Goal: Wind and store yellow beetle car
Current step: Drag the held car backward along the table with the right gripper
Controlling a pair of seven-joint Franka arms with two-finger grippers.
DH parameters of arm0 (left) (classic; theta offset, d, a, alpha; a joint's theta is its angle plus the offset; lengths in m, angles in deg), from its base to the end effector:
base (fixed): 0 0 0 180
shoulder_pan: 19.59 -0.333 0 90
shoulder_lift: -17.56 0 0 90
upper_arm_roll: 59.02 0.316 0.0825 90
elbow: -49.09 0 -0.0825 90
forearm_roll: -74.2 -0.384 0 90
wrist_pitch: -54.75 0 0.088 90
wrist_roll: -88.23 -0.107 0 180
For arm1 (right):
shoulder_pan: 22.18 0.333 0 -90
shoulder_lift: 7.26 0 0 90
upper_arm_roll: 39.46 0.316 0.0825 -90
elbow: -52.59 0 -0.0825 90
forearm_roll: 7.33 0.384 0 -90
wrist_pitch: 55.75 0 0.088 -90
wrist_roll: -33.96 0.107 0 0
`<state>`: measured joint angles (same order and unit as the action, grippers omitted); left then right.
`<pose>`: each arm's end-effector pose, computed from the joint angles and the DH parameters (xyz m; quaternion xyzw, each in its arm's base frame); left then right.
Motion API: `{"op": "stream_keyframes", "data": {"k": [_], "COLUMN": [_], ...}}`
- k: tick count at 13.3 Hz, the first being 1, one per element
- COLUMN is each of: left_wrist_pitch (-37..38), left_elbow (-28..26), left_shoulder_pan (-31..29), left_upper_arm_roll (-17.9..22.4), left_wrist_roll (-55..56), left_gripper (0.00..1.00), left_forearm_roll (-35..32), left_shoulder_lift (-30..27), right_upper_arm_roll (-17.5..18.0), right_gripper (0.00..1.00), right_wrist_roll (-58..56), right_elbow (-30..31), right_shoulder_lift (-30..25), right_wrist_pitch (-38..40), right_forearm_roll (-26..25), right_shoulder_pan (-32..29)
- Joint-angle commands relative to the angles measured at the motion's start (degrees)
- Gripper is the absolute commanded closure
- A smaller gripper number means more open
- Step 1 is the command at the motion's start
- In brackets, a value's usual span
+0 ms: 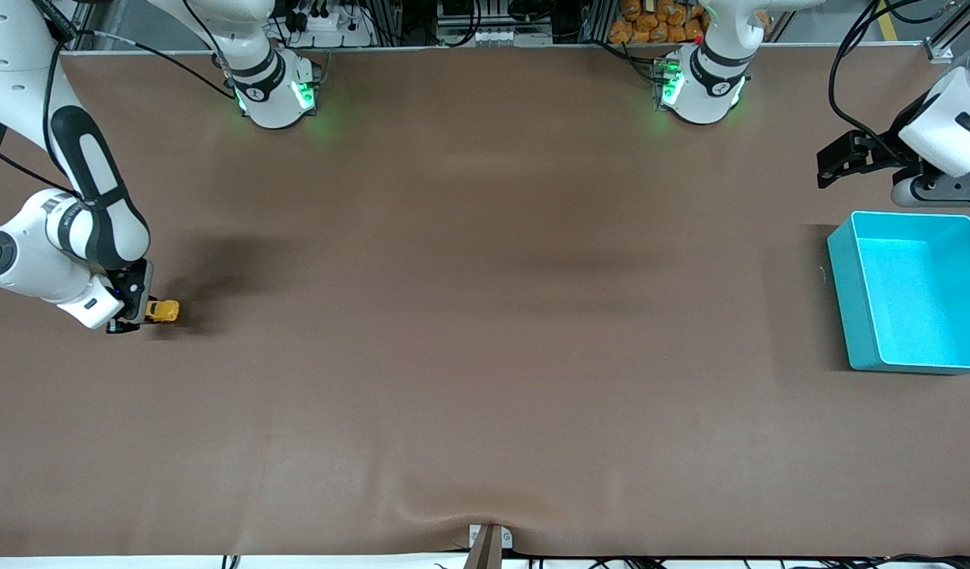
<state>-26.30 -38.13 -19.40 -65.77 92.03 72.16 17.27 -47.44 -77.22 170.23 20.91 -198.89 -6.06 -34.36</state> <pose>0.5331 -0.0608 0.6370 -0.9982 0.0255 0.0494 0.0227 0.5535 -0.2029 0.1931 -0.7015 -0.7119 0.0327 0.0080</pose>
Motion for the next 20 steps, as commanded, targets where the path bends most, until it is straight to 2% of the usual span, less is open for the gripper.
{"op": "stream_keyframes", "data": {"k": [1, 20], "left_wrist_pitch": [0.45, 0.54], "left_elbow": [-0.32, -0.41], "left_shoulder_pan": [-0.19, -0.19], "left_upper_arm_roll": [-0.11, -0.11], "left_wrist_roll": [0.43, 0.51], "left_gripper": [0.00, 0.00], "left_forearm_roll": [0.98, 0.98], "left_shoulder_lift": [-0.68, -0.68], "right_upper_arm_roll": [0.60, 0.69], "right_gripper": [0.74, 0.71], "right_wrist_roll": [-2.55, -5.54], "right_elbow": [-2.77, -5.06], "right_shoulder_lift": [3.30, 4.79], "right_wrist_pitch": [-0.47, 0.40], "right_forearm_roll": [0.23, 1.37], "right_shoulder_pan": [-2.58, -6.72]}}
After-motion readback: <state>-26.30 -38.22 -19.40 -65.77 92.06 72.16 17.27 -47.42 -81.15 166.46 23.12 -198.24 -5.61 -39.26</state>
